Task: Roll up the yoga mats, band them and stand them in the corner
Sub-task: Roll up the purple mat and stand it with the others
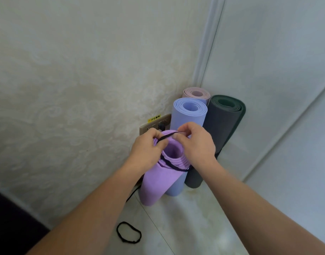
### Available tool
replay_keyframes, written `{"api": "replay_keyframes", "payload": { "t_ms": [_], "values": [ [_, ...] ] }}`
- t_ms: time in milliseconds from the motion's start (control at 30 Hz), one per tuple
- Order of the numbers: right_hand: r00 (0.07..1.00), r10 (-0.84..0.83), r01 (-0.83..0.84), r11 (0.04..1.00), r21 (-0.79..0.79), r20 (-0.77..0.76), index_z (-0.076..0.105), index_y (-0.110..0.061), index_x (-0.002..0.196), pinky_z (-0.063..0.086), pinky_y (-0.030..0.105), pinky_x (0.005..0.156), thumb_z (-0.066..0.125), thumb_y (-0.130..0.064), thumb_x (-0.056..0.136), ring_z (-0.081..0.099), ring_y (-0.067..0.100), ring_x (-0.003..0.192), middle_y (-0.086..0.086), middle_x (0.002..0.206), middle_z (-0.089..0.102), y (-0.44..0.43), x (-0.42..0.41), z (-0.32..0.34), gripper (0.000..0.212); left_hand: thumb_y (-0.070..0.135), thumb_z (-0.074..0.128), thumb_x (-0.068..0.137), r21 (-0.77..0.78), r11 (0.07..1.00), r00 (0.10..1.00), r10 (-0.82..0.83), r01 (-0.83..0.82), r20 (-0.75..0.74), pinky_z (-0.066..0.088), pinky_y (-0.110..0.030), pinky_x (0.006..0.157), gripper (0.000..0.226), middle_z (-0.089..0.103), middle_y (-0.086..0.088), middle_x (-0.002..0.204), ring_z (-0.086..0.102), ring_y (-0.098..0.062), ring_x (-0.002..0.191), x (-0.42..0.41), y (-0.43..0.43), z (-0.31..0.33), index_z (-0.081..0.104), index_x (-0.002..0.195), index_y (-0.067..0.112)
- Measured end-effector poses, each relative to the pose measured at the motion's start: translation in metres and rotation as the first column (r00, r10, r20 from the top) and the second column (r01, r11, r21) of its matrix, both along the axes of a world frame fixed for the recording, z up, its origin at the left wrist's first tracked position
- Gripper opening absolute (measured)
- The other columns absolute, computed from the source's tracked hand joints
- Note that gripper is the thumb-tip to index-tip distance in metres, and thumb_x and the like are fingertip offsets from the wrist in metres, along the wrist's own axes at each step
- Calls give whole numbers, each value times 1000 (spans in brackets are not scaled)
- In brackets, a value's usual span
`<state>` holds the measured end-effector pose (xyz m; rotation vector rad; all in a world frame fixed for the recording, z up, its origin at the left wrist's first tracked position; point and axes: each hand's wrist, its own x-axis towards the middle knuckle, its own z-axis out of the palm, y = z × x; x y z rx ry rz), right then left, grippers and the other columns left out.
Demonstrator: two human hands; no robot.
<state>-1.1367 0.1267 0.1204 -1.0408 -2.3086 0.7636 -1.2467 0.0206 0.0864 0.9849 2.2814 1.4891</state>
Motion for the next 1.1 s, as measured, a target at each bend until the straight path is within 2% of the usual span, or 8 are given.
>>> {"api": "replay_keyframes", "payload": {
  "t_ms": [100, 233, 400, 500, 700, 867, 967, 1100],
  "values": [
    [994, -25, 13, 994, 107, 107, 70, -30, 93, 45, 33, 70, 63, -44, 94, 60, 18, 89, -6, 98, 65, 15, -4, 1, 16, 21, 67, 94, 22, 999, 999, -26, 25, 28, 49, -31, 75, 16, 64, 7, 88, 60, -15, 84, 5, -7, -4, 57, 83, 27],
    [995, 26, 6, 945, -327, 94, 73, -16, 79, 55, 43, 78, 74, -41, 88, 65, 23, 82, 3, 83, 72, 27, -20, 7, 27, 19, 62, 97, 42, 997, 993, -67, 63, 100, 50, -32, 76, 14, 63, 5, 88, 59, -15, 84, 11, -15, -5, 56, 86, 24],
    [998, -34, 60, 554, -830, 49, 68, 9, 103, 54, 34, 68, 76, -16, 88, 62, 27, 76, 14, 76, 64, 18, -20, -18, 31, 17, 58, 99, 157, 979, 971, 96, -132, 219, 51, -38, 79, 15, 63, 0, 87, 59, -20, 85, 12, -15, -13, 53, 86, 24],
    [988, -149, 104, 504, -858, 32, 58, -4, 86, 45, 22, 43, 62, 1, 92, 55, 19, 63, 9, 71, 54, 19, -14, -37, 9, 32, 57, 94, 229, 923, 916, 223, -308, 333, 53, -52, 85, 11, 64, -7, 87, 63, -28, 86, 11, -11, -11, 53, 90, 23],
    [957, -269, -8, 357, -934, -111, 58, -5, 86, 21, 17, 34, 60, -21, 100, 31, 8, 39, 3, 60, 48, 4, 20, -70, 21, 16, 46, 104, 190, 852, 860, 432, -488, 271, 32, -26, 73, 12, 60, -10, 92, 56, -31, 94, -14, -4, 3, 49, 100, 5],
    [947, -118, 8, 939, -344, -298, 63, -8, 85, 51, 40, 68, 48, -51, 100, 59, 26, 75, 8, 86, 66, 5, 3, 13, 47, 18, 49, 103, 134, 920, 924, 345, -368, 165, 34, -26, 72, 7, 54, 5, 83, 52, -21, 84, -5, 11, 3, 46, 98, 15],
    [989, 124, -122, 992, -35, 78, 63, -19, 73, 47, 39, 73, 43, -77, 88, 59, 25, 85, 4, 84, 64, -6, -20, 39, 62, 21, 50, 102, 141, 936, 942, 305, -323, 138, 42, -35, 74, 9, 57, -1, 89, 55, -27, 86, 3, 19, 2, 46, 96, 16],
    [982, 92, -59, 979, -194, 164, 57, -20, 63, 45, 36, 73, 54, -54, 90, 61, 26, 85, 0, 75, 63, 12, -50, 26, 44, 17, 53, 100, 168, 952, 964, 241, -257, 111, 34, -26, 67, 7, 58, 3, 88, 55, -22, 83, 18, 23, 0, 47, 99, 14]
  ]
}}
